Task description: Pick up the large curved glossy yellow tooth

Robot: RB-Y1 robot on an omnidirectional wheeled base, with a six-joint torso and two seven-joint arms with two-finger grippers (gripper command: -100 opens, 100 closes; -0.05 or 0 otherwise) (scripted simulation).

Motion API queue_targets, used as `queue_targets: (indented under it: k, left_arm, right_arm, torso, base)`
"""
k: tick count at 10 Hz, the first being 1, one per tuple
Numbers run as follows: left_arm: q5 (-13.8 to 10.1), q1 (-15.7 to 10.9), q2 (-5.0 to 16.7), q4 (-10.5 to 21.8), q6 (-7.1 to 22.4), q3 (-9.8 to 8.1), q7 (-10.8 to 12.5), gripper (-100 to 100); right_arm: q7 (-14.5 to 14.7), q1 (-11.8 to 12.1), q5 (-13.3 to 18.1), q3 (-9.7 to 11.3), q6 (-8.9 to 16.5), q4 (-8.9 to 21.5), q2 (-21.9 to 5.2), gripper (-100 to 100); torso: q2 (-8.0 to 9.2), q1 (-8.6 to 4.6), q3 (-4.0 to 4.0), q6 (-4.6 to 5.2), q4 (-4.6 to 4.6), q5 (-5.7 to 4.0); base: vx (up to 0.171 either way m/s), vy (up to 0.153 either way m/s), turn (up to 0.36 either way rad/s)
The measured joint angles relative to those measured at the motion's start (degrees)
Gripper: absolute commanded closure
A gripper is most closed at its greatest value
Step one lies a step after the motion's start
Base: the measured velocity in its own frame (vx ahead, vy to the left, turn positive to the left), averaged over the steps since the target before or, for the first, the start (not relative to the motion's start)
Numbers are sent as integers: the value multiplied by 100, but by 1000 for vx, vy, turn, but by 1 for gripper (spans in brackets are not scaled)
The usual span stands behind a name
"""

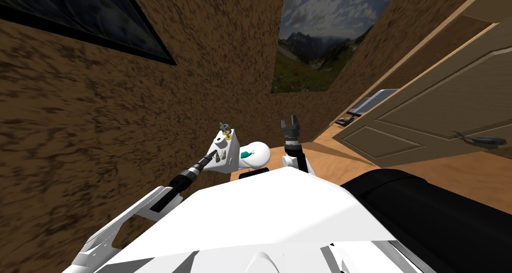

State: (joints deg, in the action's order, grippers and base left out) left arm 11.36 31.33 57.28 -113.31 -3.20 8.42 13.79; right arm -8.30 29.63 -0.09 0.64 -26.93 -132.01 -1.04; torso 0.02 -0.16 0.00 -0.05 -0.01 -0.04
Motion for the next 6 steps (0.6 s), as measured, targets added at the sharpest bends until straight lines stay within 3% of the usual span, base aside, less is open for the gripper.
queue_targets:
  k: [6]
  left_arm:
    - [146, 186, 675, 383, 227, 245, -44, -100]
  right_arm:
    - [0, 0, 0, 0, 0, 0, 0, 0]
  torso:
    - [4, 0, 3, -1, 1, 1]
  base:
    - [-1, -11, -88]
